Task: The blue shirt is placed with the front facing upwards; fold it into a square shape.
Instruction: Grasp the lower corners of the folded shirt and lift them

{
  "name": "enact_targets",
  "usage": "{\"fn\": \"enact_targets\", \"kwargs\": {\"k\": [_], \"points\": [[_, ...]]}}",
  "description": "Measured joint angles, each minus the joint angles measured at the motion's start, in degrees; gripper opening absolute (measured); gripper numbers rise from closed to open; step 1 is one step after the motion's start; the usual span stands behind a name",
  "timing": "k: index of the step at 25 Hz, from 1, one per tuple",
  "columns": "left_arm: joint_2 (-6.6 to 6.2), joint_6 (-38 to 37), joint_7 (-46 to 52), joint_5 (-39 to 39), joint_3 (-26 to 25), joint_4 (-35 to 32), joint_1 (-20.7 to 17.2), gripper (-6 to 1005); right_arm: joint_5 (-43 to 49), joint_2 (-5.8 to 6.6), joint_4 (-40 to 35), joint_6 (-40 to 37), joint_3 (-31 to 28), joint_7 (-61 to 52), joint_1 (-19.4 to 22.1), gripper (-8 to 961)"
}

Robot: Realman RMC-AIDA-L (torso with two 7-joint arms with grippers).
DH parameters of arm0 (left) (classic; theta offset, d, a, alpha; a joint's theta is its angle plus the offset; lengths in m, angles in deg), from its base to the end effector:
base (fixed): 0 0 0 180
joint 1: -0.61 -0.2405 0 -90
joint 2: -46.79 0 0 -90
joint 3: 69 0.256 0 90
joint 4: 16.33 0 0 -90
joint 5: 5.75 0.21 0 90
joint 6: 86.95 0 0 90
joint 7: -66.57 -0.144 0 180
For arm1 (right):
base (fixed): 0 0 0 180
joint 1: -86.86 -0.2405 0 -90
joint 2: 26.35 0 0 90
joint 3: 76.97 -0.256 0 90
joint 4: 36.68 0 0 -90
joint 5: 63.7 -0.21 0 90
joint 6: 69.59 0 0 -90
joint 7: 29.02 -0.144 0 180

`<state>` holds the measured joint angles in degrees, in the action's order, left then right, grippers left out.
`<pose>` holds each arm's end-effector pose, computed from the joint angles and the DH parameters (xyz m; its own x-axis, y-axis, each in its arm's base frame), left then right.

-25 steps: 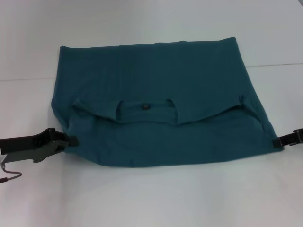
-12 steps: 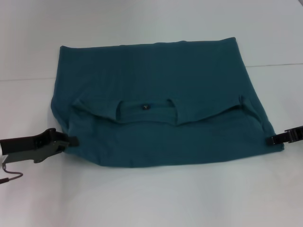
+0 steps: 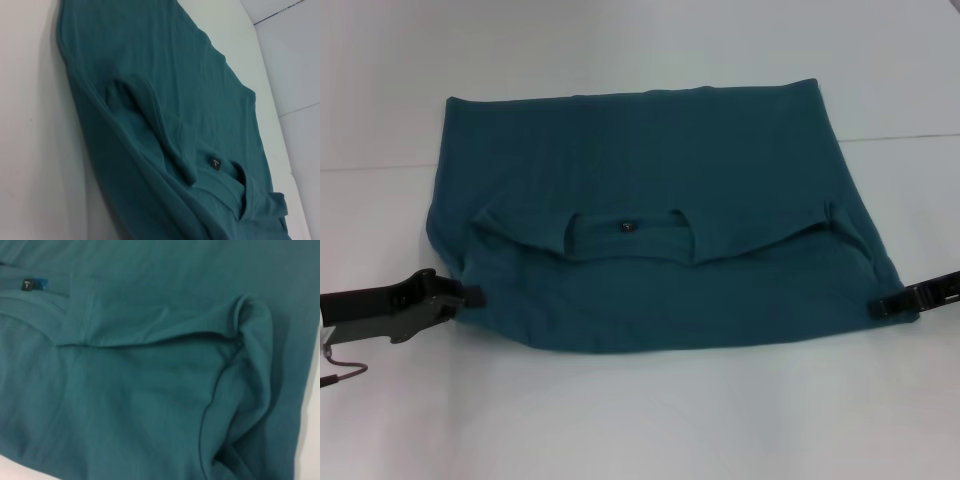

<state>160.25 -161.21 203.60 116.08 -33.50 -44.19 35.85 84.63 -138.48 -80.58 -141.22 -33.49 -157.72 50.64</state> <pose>-0.3012 0.3670 0.0133 -0.0357 0.8793 0.4749 0.9867 -0.0443 0.1563 0.3260 0.3828 0.0613 0.4914 -0.8503 -0.1886 -0.8027 -0.3581 -0.4770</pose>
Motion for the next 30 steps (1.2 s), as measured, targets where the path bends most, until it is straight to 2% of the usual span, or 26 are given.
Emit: {"fn": "enact_targets", "kwargs": {"k": [5,18,23,29,30], "points": [[0.15,0.0,-0.1,0.0,-0.1,0.0,0.0,39,0.0,-0.53,1.7,-0.1,0.0,0.1,-1.1,572],[0.18,-0.5,-0.4,-0.1,-0.8,0.0,-0.1,40,4.7,-0.23,2.2,-0.7,0.0,-6.0,-3.5,568],[0.18,-0.5,-0.4,-0.1,-0.8,0.0,-0.1,39,5.1,-0.18,2.2,-0.9,0.0,-6.4,-3.8,331],[-0.02,-1.1,-0.1,0.3,-0.4,0.0,-0.2,38,5.1,0.25,1.3,-3.7,-0.3,-6.5,-4.0,127],[-0.11,-1.4,-0.1,0.5,-0.3,-0.1,-0.3,38,5.1,0.31,0.6,-4.9,-0.4,-6.7,-4.0,119]]}}
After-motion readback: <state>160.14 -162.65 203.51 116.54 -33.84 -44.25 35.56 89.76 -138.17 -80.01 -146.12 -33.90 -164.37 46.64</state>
